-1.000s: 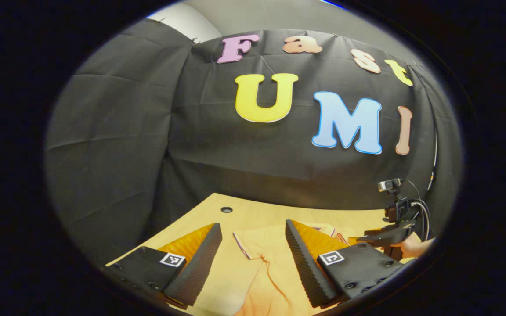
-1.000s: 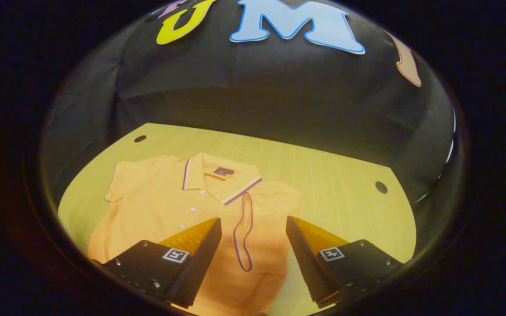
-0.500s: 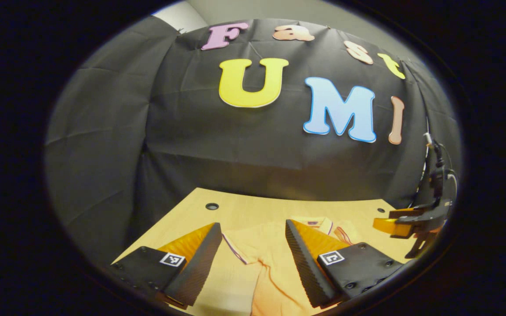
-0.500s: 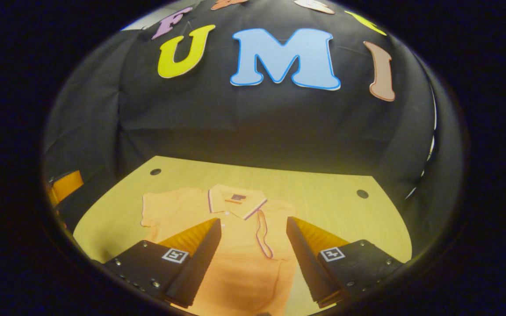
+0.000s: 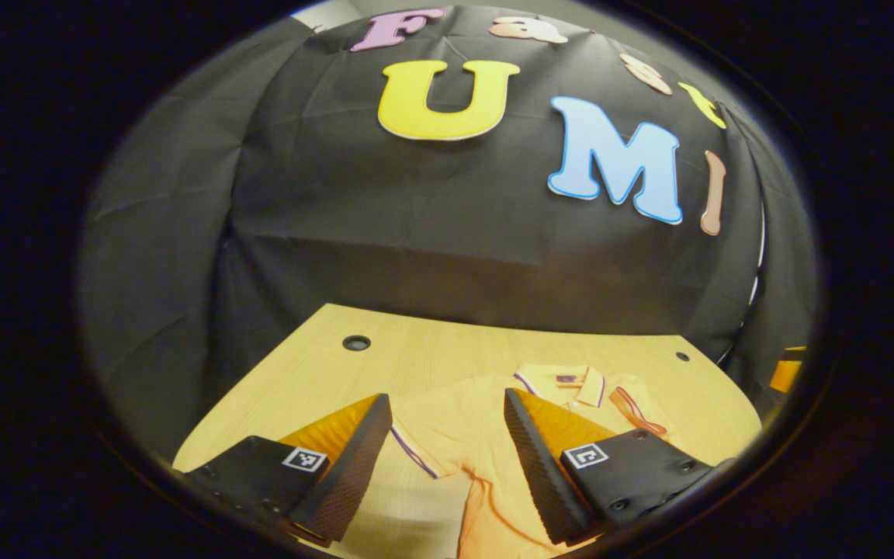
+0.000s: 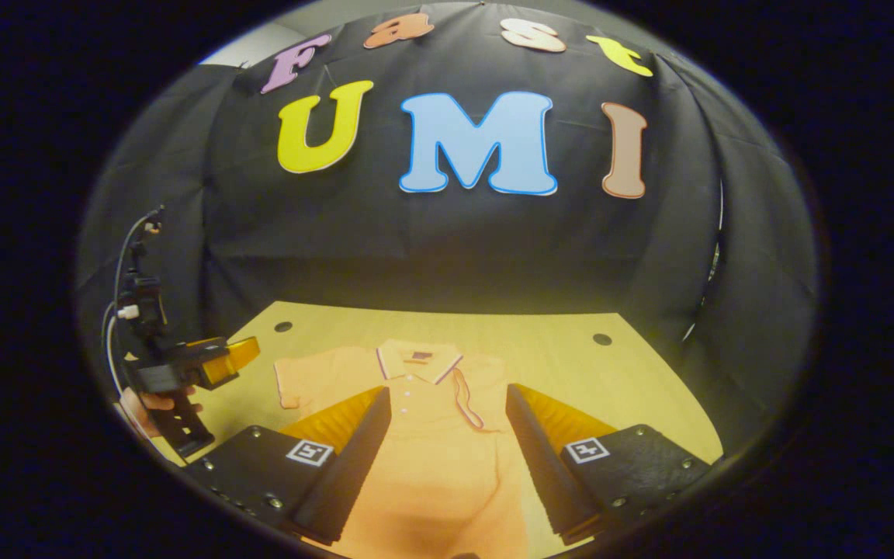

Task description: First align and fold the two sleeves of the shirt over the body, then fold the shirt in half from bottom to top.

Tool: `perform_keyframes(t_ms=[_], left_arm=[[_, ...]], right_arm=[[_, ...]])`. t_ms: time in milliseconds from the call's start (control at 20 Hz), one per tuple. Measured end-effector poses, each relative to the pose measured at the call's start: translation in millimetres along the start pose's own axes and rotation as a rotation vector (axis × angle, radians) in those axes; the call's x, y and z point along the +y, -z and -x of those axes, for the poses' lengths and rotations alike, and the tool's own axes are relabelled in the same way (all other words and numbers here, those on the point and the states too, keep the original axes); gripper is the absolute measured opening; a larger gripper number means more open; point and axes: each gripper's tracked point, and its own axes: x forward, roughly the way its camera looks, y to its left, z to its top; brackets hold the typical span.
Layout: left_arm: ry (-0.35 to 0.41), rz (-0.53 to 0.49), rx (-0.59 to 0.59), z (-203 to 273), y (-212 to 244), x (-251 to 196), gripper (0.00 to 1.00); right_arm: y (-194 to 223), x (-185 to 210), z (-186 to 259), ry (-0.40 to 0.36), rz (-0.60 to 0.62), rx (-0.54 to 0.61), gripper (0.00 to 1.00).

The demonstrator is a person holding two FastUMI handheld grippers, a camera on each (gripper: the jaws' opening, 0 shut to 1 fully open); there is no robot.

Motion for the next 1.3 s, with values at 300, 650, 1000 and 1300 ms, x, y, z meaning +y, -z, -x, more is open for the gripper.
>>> perform_keyframes(t_ms=[300,650,1000,1300], left_arm=[[-0.095,0.040,0.087,-58.8,43.9,30.1,0.94],[-0.178,0.073,0.187,-107.1,83.8,64.6,0.93],[-0.208,0.005,0.244,-143.1,104.9,77.8,0.95],[-0.208,-0.070,0.268,-153.9,107.0,72.2,0.94]], right_arm=[[-0.6,-0.4,38.9,-0.002,-0.007,-0.017,0.93],[-0.1,-15.4,72.6,0.025,-0.021,-0.040,0.92],[16.4,-24.9,82.8,0.037,-0.069,0.006,0.92],[25.7,-22.6,80.0,0.018,-0.082,0.036,0.93]])
